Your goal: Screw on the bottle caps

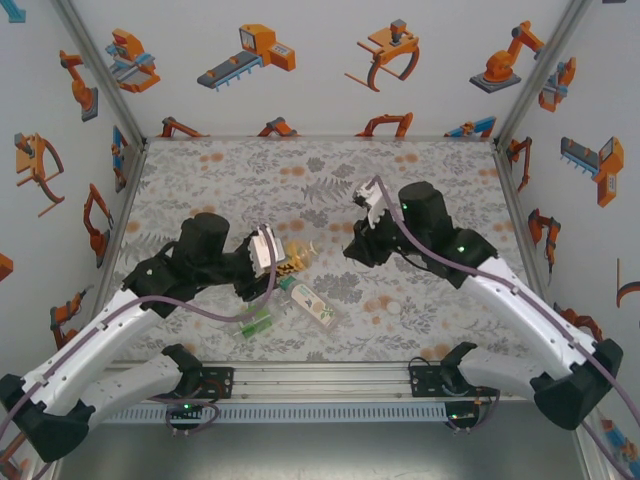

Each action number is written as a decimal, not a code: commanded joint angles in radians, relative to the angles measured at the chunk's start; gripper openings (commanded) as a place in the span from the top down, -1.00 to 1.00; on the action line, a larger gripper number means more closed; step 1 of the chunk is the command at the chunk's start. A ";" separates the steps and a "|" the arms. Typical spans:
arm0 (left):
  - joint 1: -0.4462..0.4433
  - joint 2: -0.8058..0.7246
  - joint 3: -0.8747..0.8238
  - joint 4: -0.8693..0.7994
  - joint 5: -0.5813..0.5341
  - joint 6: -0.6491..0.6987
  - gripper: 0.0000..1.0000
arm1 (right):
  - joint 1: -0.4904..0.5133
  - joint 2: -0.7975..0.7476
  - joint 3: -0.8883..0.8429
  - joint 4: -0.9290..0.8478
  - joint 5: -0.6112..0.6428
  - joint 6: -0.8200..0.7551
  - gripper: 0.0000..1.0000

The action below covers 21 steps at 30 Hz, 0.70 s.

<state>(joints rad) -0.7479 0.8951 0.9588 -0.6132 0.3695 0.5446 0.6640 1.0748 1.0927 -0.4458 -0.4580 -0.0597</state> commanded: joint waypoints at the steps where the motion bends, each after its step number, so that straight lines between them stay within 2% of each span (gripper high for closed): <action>1: -0.007 -0.008 0.077 -0.118 0.049 0.170 0.95 | -0.004 -0.034 0.050 0.041 -0.217 -0.111 1.00; 6: -0.012 -0.021 0.085 -0.131 0.104 0.289 0.99 | 0.007 -0.059 0.065 0.116 -0.379 -0.175 1.00; 11: -0.015 -0.004 0.100 -0.127 0.122 0.295 1.00 | 0.025 -0.057 0.078 0.128 -0.441 -0.255 1.00; 21: -0.017 0.003 0.088 -0.063 0.122 0.258 1.00 | 0.054 -0.042 0.076 0.156 -0.478 -0.260 1.00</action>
<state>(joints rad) -0.7589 0.9028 1.0325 -0.7132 0.4648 0.7998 0.7059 1.0332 1.1419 -0.3237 -0.8982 -0.2901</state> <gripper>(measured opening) 0.547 0.347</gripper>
